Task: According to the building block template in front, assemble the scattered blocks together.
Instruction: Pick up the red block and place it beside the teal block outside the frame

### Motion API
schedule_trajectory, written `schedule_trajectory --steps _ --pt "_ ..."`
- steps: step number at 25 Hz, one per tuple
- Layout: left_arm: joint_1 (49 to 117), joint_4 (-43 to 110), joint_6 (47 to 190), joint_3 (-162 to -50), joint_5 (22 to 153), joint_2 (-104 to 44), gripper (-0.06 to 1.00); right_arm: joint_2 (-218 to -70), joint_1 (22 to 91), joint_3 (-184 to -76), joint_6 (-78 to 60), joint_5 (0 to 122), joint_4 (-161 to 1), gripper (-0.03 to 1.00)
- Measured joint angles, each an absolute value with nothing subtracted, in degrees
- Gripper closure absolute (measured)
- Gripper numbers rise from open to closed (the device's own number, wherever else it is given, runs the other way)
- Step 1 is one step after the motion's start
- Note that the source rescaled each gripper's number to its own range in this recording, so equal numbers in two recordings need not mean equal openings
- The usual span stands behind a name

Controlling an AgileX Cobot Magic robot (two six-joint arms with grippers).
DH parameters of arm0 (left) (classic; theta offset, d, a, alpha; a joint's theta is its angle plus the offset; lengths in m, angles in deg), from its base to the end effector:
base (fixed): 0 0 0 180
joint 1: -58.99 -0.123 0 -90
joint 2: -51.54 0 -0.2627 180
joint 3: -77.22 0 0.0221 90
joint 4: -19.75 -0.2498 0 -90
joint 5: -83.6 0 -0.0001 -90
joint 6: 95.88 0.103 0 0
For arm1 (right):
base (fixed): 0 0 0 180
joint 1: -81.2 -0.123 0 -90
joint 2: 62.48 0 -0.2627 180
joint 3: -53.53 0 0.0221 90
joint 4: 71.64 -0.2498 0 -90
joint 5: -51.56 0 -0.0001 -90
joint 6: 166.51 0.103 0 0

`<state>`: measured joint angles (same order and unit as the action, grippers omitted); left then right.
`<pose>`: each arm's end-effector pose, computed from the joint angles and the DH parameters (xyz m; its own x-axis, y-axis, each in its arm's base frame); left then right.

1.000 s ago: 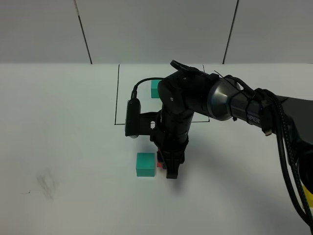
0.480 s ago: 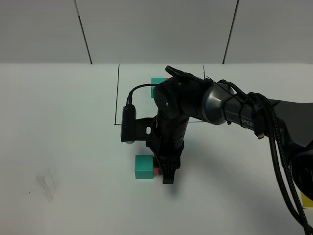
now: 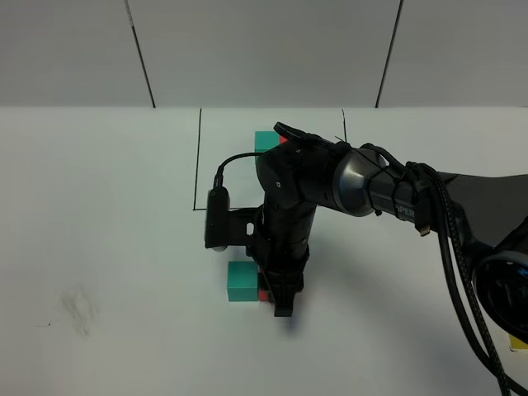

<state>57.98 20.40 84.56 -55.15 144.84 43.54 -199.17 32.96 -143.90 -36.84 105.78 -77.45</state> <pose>0.0254 -0.0006 0.2722 -0.4519 -0.0057 -0.8921 -0.0078 1.0000 -0.0025 0.2812 0.3277 0.0984 0.0959 -0.9857 -0.1388 -0.9953 -0.0927 -0.0290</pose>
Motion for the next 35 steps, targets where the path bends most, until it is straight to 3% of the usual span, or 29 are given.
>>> schedule_trajectory --steps 35 --pt "57.98 20.40 84.56 -55.15 144.84 43.54 0.13 -200.51 32.97 -143.96 -36.66 106.20 -72.31 0.92"
